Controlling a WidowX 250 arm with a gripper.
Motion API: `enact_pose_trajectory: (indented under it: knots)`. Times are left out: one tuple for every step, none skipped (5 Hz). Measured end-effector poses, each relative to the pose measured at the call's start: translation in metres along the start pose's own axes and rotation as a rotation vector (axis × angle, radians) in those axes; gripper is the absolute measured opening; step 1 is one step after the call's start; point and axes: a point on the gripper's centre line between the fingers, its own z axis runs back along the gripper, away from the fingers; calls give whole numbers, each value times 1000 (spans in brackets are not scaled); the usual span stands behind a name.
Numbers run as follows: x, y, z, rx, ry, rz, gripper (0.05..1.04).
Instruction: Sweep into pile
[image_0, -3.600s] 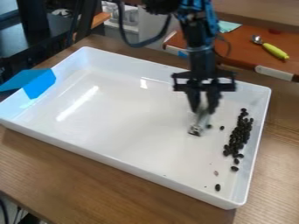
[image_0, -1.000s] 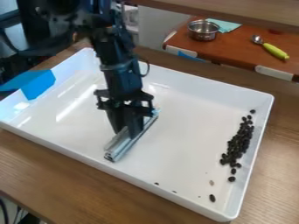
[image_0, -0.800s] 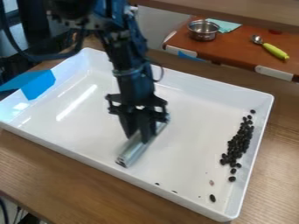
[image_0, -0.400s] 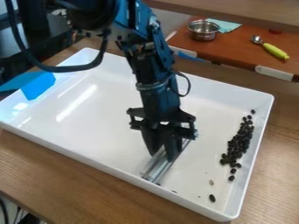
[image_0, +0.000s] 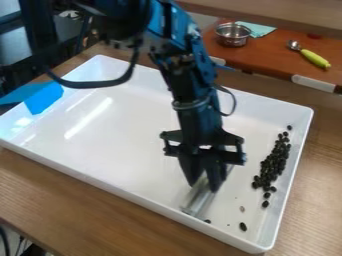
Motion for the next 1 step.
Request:
enact_pose_trajectory:
  knots:
    - [-4,-24,-7,-38,22,-9,336]
